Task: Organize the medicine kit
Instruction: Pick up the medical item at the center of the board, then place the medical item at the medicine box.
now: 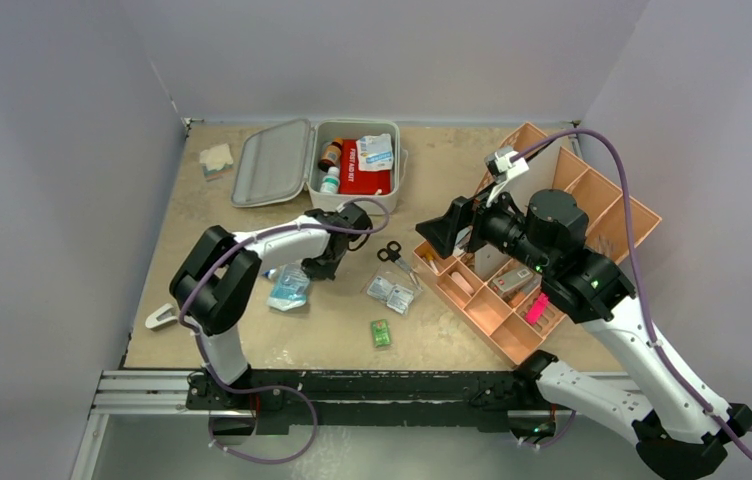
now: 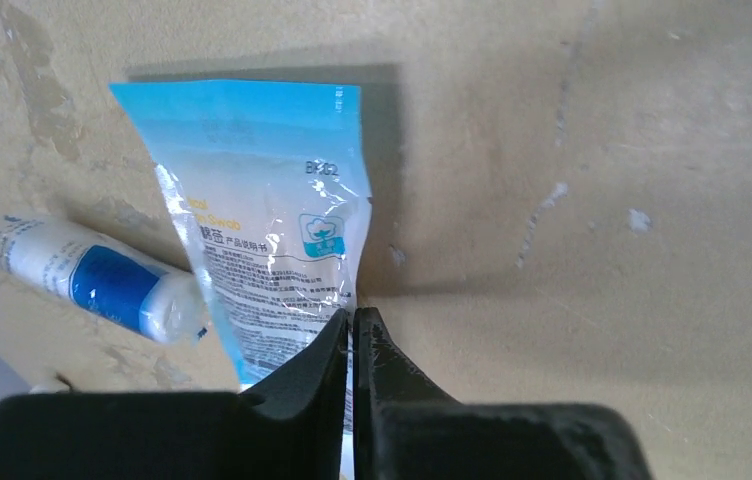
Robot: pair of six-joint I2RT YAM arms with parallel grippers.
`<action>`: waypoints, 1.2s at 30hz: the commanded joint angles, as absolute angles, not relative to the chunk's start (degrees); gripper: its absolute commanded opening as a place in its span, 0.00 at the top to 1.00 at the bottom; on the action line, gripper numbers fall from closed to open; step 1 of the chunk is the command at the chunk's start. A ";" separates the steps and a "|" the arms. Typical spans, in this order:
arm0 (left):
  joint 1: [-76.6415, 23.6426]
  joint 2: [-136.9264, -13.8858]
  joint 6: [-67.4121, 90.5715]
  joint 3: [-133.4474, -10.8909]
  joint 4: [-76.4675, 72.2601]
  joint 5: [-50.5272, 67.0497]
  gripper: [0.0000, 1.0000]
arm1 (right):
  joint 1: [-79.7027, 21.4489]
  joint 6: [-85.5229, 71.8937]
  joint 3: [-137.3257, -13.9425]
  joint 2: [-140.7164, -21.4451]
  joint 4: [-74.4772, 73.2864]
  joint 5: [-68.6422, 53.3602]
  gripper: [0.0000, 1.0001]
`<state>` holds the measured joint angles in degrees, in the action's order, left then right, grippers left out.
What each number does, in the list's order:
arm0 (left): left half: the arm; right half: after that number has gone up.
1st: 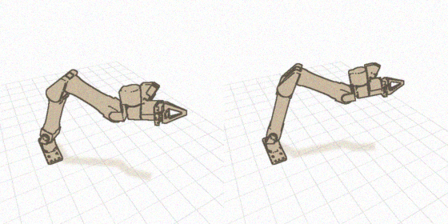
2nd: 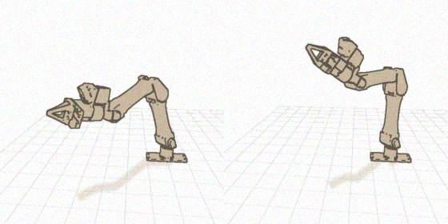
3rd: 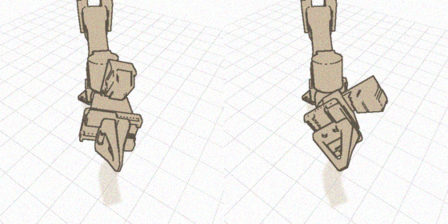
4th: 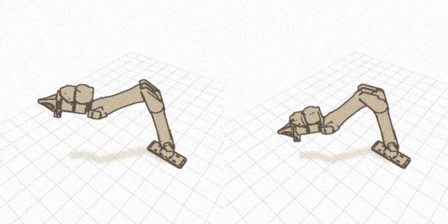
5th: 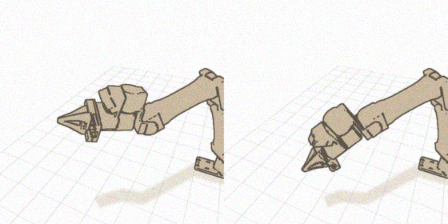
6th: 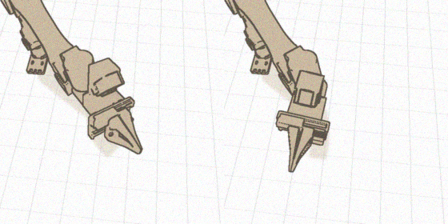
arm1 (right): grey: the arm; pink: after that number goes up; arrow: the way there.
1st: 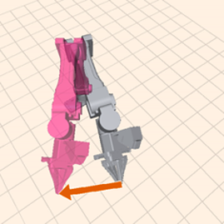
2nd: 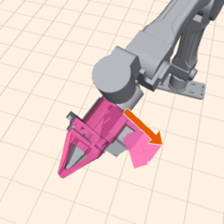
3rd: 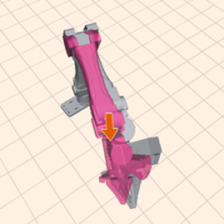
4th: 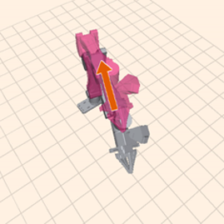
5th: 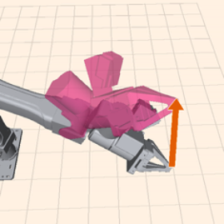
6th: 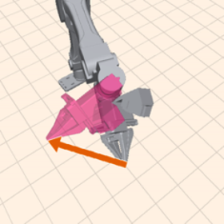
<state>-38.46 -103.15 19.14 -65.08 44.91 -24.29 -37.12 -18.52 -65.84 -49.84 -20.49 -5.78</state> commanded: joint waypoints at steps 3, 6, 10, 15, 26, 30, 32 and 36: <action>-41.56 -97.97 21.11 -72.84 50.12 -24.34 1.00 | -37.35 -18.37 -65.40 -49.31 -18.68 -6.86 0.01; -41.57 -94.42 21.89 -75.27 49.69 -20.92 1.00 | -37.35 -18.37 -65.35 -49.24 -18.61 -6.77 0.01; -41.59 -90.54 21.54 -78.48 47.09 -16.94 1.00 | -37.35 -18.28 -65.48 -48.90 -19.47 -7.02 0.01; -40.06 -91.76 18.23 -86.37 46.53 -18.68 1.00 | -37.35 -18.30 -65.52 -48.54 -20.08 -7.03 0.01; -29.00 -103.54 11.87 -101.62 34.52 -16.55 1.00 | -37.35 -17.87 -67.28 -48.99 -21.55 -5.31 0.01; -27.96 -109.74 7.56 -106.32 28.84 -17.35 1.00 | -37.35 -17.83 -67.22 -48.75 -21.97 -3.95 0.01; -27.86 -112.94 6.36 -109.06 26.98 -17.14 1.00 | -37.40 -17.79 -67.21 -48.76 -21.97 -3.33 0.01; -27.55 -120.10 6.51 -116.94 28.35 -16.51 1.00 | -37.35 -17.77 -67.63 -49.47 -22.07 -2.78 0.01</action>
